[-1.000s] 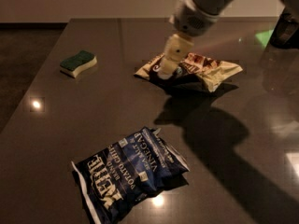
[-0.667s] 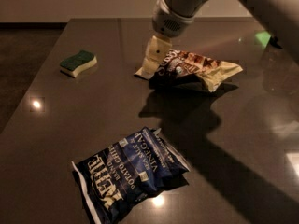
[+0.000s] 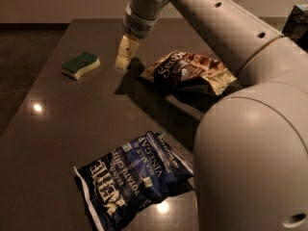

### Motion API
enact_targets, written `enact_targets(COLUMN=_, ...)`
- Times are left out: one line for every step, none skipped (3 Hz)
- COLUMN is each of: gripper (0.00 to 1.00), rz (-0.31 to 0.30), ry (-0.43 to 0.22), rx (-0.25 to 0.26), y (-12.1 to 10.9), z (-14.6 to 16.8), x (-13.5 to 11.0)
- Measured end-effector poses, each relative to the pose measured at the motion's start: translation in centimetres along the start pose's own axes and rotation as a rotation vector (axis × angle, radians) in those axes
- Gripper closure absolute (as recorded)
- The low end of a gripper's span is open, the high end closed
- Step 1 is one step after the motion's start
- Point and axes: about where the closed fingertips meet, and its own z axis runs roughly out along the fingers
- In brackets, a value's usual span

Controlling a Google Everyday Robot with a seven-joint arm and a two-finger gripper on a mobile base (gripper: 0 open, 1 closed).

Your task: Move sponge near blue chip bag

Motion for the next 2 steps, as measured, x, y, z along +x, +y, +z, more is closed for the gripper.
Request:
enact_targets(gripper=0.00, rz=0.000, ry=0.000, rx=0.000, y=0.0, z=0.0, x=0.0)
enact_targets(gripper=0.00, rz=0.007, ry=-0.020, rx=0.020, y=-0.6, z=1.4, x=-1.5)
